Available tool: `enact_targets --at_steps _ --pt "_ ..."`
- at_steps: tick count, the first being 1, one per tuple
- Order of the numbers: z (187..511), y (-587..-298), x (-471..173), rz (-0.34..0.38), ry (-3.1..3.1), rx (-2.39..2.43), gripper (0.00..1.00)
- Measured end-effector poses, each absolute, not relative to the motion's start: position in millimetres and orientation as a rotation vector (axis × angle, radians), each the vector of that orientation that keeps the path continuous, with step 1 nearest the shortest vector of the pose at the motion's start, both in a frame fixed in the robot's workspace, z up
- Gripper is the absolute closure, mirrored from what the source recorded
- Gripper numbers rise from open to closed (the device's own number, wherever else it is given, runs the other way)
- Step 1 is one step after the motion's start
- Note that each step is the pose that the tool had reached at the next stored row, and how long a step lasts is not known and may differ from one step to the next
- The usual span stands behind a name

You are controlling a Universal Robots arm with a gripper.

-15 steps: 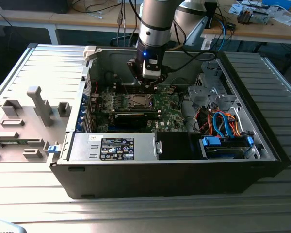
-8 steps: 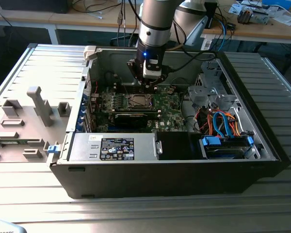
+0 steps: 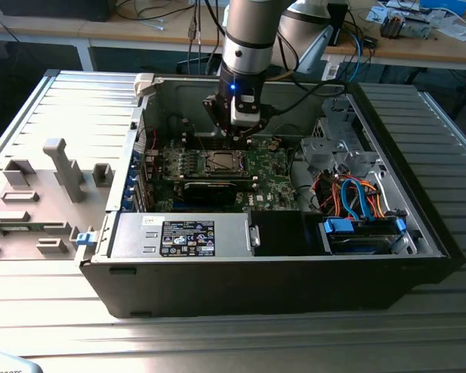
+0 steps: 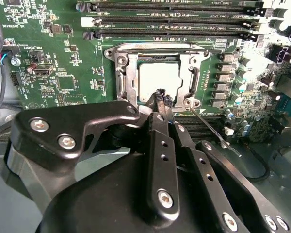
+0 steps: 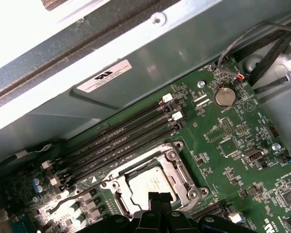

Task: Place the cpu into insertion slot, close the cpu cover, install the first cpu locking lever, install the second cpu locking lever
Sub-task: 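Install the first cpu locking lever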

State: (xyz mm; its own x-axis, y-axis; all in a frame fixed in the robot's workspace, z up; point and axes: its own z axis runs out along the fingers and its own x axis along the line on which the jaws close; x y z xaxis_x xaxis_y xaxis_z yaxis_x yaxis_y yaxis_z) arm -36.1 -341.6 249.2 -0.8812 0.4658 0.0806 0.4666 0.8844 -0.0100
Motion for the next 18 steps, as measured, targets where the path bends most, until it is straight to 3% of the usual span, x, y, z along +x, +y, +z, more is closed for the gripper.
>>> enact_targets --at_steps 18 --pt "249.2 -341.6 -36.1 -0.012 -2.985 -0.676 0.89"
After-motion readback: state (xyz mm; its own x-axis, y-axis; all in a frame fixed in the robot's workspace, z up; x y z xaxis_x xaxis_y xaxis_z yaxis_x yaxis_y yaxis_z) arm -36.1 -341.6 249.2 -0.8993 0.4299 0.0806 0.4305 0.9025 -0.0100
